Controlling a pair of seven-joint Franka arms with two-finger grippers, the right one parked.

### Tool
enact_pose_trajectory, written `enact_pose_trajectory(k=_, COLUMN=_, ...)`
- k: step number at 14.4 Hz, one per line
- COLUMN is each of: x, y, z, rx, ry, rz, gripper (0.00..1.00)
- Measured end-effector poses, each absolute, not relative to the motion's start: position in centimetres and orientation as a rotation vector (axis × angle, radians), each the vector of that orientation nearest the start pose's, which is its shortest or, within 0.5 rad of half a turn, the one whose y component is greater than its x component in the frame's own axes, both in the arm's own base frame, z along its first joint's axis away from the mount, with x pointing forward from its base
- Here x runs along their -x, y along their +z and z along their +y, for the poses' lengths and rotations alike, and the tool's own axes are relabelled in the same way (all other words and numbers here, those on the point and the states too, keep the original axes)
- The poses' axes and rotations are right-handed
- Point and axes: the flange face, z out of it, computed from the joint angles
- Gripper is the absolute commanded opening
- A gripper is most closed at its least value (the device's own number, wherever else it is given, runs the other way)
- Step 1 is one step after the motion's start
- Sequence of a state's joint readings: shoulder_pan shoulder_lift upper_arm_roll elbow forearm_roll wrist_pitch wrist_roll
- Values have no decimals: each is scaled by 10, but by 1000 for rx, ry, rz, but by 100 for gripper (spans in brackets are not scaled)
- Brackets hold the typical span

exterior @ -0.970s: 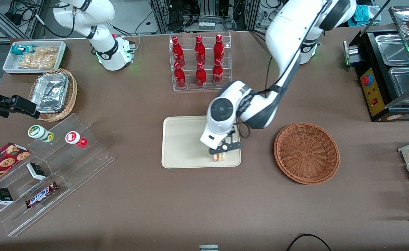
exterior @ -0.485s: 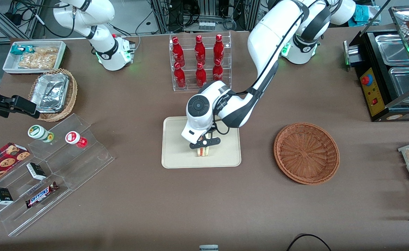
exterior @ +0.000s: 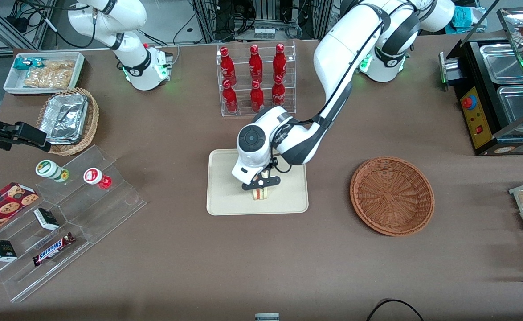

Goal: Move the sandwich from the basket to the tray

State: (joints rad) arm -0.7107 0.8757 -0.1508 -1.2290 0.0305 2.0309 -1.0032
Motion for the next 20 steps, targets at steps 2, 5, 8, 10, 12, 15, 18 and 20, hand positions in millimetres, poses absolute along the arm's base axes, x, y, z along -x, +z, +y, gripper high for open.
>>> enact_pose_trajectory(k=2, x=-514, y=252, z=-550, rx=3144, ry=149, rz=-277, gripper=100)
enact_pose_trajectory(k=5, x=-524, y=289, z=-540, rx=3127, ry=134, rz=-298, gripper=100)
enact_pose_trajectory(k=8, x=-546, y=335, z=-499, rx=3069, ry=166, rz=-378, gripper=100)
enact_pose_trajectory(k=10, x=-561, y=360, z=-471, rx=3049, ry=169, rz=-448, gripper=100)
enact_pose_trajectory(k=12, x=-572, y=371, z=-437, rx=3030, ry=182, rz=-483, gripper=100)
enact_pose_trajectory(k=15, x=-577, y=366, z=-383, rx=3006, ry=241, rz=-396, gripper=100)
enact_pose_trajectory(k=18, x=-582, y=379, z=-312, rx=3008, ry=284, rz=-311, gripper=100)
enact_pose_trajectory(k=20, x=-575, y=396, z=-268, rx=3030, ry=311, rz=-244, gripper=100)
